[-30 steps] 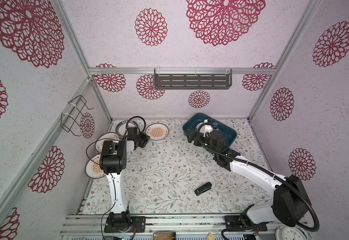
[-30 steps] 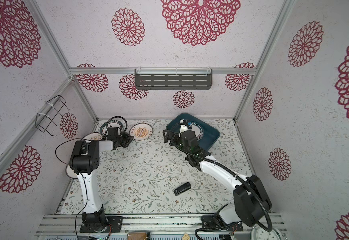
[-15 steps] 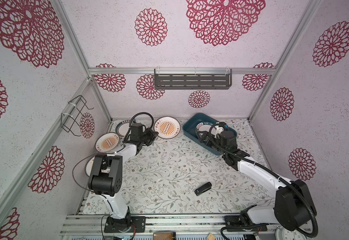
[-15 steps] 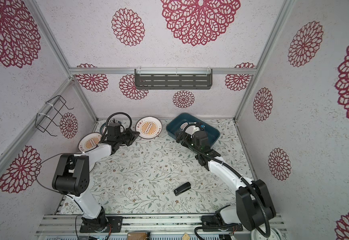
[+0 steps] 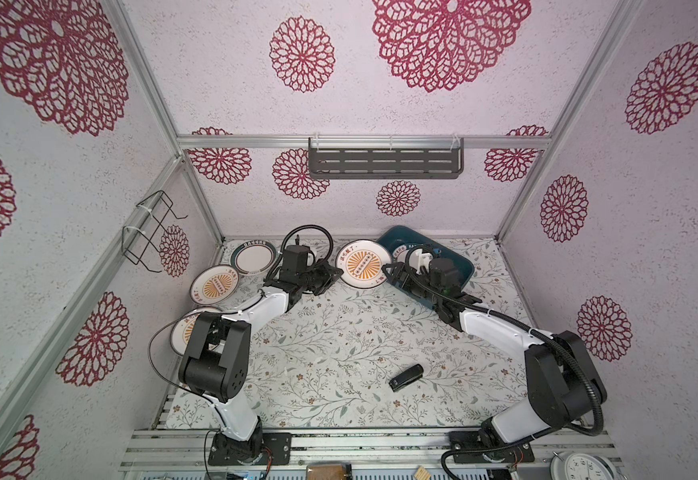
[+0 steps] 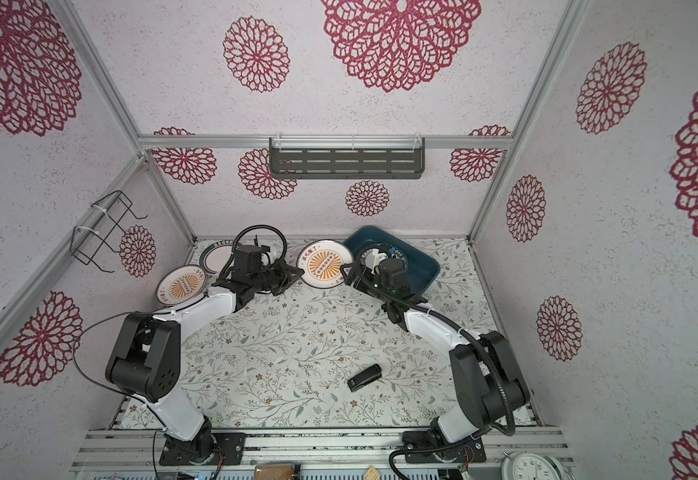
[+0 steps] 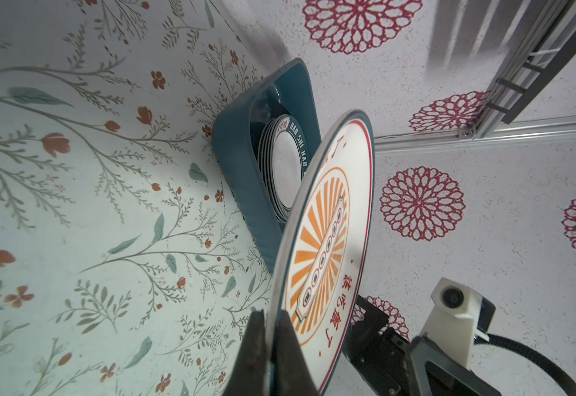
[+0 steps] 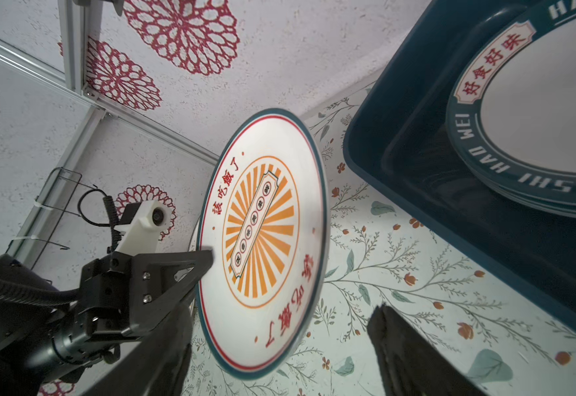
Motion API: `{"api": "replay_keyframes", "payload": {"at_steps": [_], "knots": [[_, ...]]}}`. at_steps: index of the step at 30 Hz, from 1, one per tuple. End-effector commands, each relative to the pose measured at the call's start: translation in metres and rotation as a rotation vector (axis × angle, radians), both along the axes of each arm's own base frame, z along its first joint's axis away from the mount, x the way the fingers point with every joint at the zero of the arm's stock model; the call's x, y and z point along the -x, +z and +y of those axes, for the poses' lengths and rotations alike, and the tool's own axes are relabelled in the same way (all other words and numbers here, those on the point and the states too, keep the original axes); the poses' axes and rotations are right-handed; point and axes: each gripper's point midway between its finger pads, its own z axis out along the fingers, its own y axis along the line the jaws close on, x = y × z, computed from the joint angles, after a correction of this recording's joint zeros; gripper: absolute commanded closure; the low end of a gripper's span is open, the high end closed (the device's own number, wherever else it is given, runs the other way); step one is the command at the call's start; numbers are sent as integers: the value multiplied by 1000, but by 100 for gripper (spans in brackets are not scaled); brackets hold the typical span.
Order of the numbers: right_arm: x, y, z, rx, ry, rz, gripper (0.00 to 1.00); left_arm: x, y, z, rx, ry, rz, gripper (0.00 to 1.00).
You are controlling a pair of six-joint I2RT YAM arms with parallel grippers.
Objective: Place the plates into the plastic bin on the countertop
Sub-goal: 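Grasp the plate rim with the right gripper beside the left gripper, then lower the plate onto the stack with the right gripper while the left withdraws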
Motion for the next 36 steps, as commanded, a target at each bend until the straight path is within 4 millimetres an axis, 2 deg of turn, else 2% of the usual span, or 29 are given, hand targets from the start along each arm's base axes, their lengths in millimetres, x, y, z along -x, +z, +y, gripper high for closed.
{"api": "replay_keyframes", "payload": {"at_steps": [1, 8, 14, 19, 22, 24, 25, 29, 33, 36], "knots": [[-12, 33, 6, -68, 5, -69, 26, -1, 40, -6, 41, -37, -102, 100], [-21, 22, 6, -102, -25, -20, 54, 3, 37, -6, 34, -43, -104, 100], [-24, 10, 5, -130, -44, 28, 83, 3, 38, -6, 32, -46, -114, 100], [-26, 3, 4, -150, -56, 58, 100, 4, 39, -6, 27, -51, -120, 100], [-28, -2, 3, -159, -69, 79, 100, 4, 38, -4, 7, -45, -132, 79], [-29, -6, 0, -175, -89, 101, 100, 4, 36, -2, -8, -40, -135, 58], [-30, -7, -2, -182, -96, 106, 100, 4, 36, -1, -17, -38, -141, 54], [-30, -8, -7, -203, -116, 113, 100, 4, 32, 14, -132, -3, -154, 23], [-27, -10, -15, -196, -139, 117, 100, 8, 35, 22, -217, -7, -197, 10], [-26, -10, -22, -194, -156, 116, 100, 14, 42, 17, -250, -57, -256, 5]]}}
